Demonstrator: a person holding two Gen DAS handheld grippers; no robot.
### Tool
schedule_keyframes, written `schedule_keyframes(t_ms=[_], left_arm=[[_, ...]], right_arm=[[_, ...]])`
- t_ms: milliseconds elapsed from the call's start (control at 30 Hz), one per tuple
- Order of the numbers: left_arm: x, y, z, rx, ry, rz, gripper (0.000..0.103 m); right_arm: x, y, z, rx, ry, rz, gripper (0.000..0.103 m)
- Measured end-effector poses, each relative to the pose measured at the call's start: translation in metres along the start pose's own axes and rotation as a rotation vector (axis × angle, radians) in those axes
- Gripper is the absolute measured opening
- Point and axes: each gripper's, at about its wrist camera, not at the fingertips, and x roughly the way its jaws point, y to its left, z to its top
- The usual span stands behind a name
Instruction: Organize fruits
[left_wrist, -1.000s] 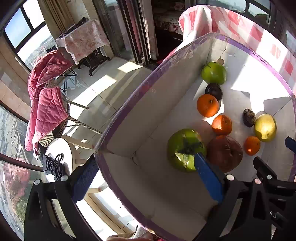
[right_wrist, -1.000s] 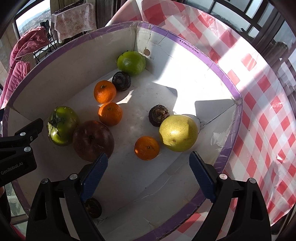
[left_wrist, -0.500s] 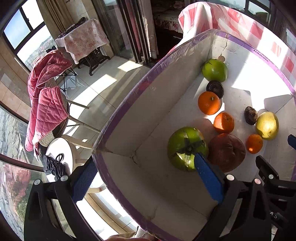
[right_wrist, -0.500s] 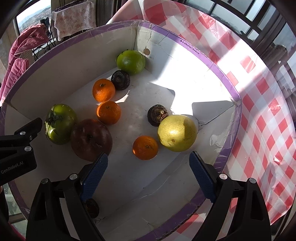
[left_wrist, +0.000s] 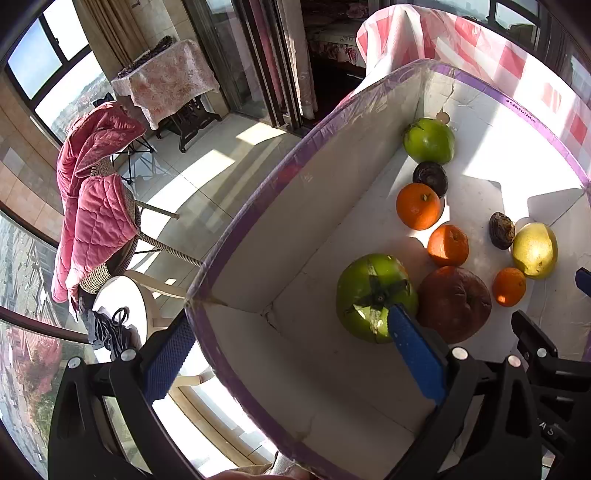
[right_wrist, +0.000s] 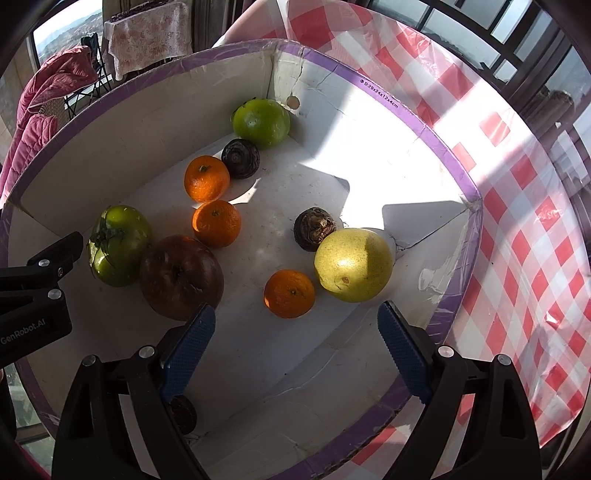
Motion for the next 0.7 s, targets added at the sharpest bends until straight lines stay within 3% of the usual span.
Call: schedule_keyframes(t_ms=[267,400,567,700], left_arm=[[0.003,0.0,-0.001,0.01,0.012,0.01,0.101],[0.001,-0.003,-0.002,0.022,-0.042,0.053,0.101],[0.005,0.0,-0.002,0.015,-0.017,0.097,0.101],[0.007,0.013,-0.005,-0.015,-0.002,0.077,0.101]], right_arm=[[0.001,0.001,-0.001,-0.004,0.0,-0.007,0.087],[0.001,0.0,-0.001,-0.008,0.003,-0.009,0.087],[0.002,0.002,-0.001,-0.011,0.008,-0.023,0.087],[0.003,0.005,-0.002,-0.021,0.009,-0.046,0.087]])
